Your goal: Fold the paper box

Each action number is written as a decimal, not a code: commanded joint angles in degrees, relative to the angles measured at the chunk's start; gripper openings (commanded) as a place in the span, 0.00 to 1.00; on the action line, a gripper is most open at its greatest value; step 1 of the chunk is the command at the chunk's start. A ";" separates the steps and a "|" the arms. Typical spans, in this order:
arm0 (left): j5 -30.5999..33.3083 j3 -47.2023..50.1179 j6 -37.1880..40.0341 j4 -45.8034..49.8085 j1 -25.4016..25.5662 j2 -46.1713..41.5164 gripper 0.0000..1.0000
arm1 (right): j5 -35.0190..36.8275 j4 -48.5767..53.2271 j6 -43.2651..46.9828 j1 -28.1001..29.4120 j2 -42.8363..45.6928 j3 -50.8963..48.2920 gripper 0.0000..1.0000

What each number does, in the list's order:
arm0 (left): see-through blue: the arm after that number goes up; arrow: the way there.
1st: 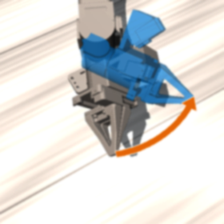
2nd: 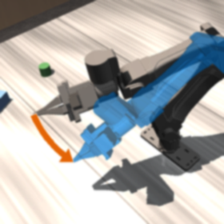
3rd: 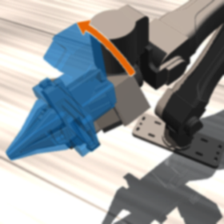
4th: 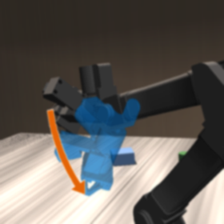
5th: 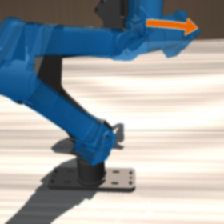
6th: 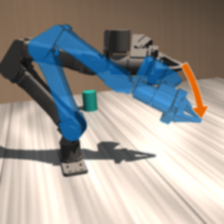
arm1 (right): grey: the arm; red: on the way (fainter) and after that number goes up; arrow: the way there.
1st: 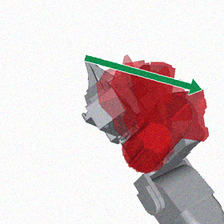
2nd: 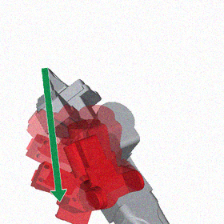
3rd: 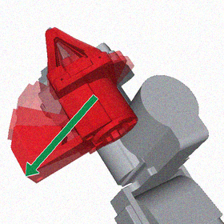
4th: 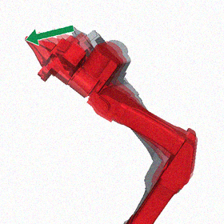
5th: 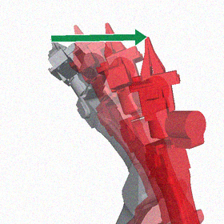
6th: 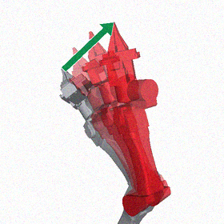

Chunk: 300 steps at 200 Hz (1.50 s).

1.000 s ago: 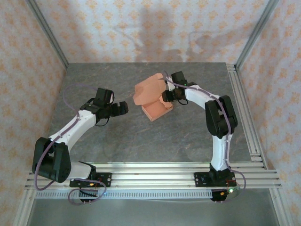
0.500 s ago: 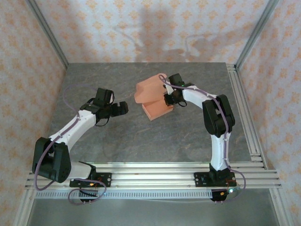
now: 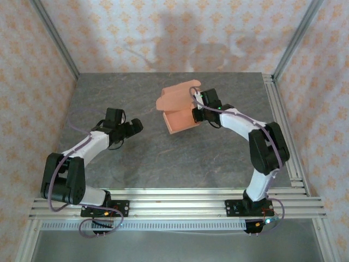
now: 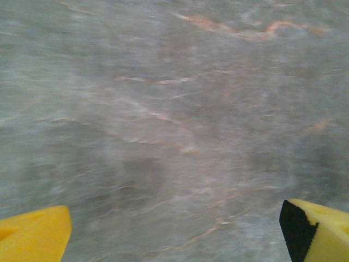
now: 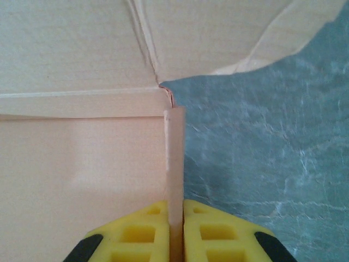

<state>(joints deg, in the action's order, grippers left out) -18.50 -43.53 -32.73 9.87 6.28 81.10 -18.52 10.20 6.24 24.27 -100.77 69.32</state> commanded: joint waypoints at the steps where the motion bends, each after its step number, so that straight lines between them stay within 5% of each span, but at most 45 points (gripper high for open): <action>1: -12.48 1.35 -3.50 -15.88 0.34 1.68 0.97 | -8.17 -9.56 -5.43 -1.40 5.43 -2.68 0.12; 39: -30.08 -3.22 -6.17 -26.10 3.25 10.26 0.83 | -22.07 -22.27 -15.94 -2.94 7.24 -5.43 0.13; 67: -32.62 -7.28 -7.29 -28.42 7.61 13.99 0.72 | -27.37 -25.90 -19.80 -2.54 6.21 -5.00 0.13; 130: -31.43 -13.59 -8.53 -29.12 10.50 16.71 0.68 | -28.76 -22.56 -17.59 0.23 5.89 -4.68 0.13; 185: -31.33 -15.68 -9.37 -29.56 11.60 17.61 0.68 | -23.34 -13.12 -11.26 4.25 4.89 -2.37 0.13; 247: -30.80 -16.74 -10.38 -30.26 12.28 18.32 0.68 | -8.62 -1.78 -2.09 11.01 1.69 2.99 0.12; 300: -28.95 -16.09 -7.46 -26.68 12.26 16.87 0.70 | -5.07 -4.29 -3.68 10.99 4.17 1.03 0.12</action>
<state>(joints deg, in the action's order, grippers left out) -45.56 -56.60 -42.37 -14.66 16.78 100.05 -23.20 4.32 1.50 33.21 -97.41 71.75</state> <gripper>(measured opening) 0.689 0.120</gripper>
